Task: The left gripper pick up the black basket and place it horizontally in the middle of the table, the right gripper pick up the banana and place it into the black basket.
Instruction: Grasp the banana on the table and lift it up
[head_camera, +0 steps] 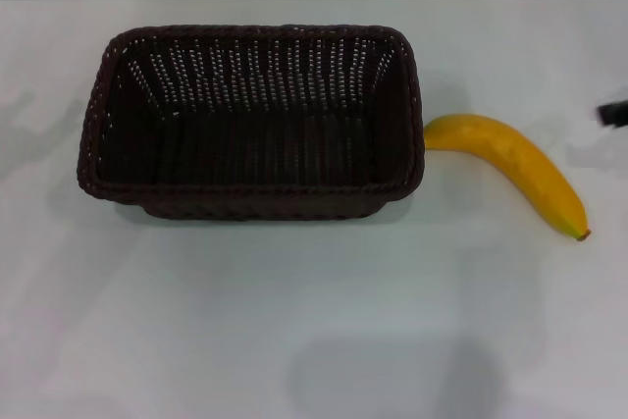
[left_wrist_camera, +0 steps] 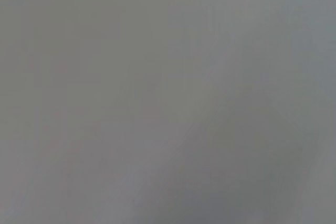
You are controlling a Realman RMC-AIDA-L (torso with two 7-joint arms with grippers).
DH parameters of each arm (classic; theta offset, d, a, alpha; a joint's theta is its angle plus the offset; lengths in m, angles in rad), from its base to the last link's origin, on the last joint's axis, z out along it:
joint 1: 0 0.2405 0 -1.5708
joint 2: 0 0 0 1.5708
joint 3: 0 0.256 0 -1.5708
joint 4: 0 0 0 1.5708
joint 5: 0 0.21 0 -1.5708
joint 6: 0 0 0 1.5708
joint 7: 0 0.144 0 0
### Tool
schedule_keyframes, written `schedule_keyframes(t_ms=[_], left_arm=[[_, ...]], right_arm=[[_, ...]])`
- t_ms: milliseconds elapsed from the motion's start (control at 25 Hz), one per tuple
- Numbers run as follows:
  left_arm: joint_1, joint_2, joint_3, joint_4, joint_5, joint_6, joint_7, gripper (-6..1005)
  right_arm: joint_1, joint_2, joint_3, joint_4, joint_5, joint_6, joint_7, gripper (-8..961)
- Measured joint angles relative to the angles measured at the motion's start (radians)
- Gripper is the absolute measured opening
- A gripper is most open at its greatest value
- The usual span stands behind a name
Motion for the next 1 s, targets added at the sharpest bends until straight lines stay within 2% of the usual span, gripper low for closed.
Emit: schedule_keyframes(t_ms=[240,480,680,1000], left_arm=[[-0.009,0.014,0.005,-0.029,0.006,-0.001,0.022,895],[-0.008,0.024,0.004,-0.04,0.007,-0.001,0.021,894],[-0.015,0.032,0.004,-0.044,0.007,0.0,0.02,894],[-0.017,0.032,0.006,-0.046,0.007,0.01,0.023,894]], right_arm=[[0.06,0.001,-0.105,0.072,-0.014,0.028,0.094,847],[0.099,0.002,-0.198,0.144,-0.028,-0.038,0.141,826],[0.129,0.003,-0.225,0.201,-0.031,-0.064,0.153,808],[0.159,0.002,-0.274,0.258,-0.052,-0.082,0.163,780]])
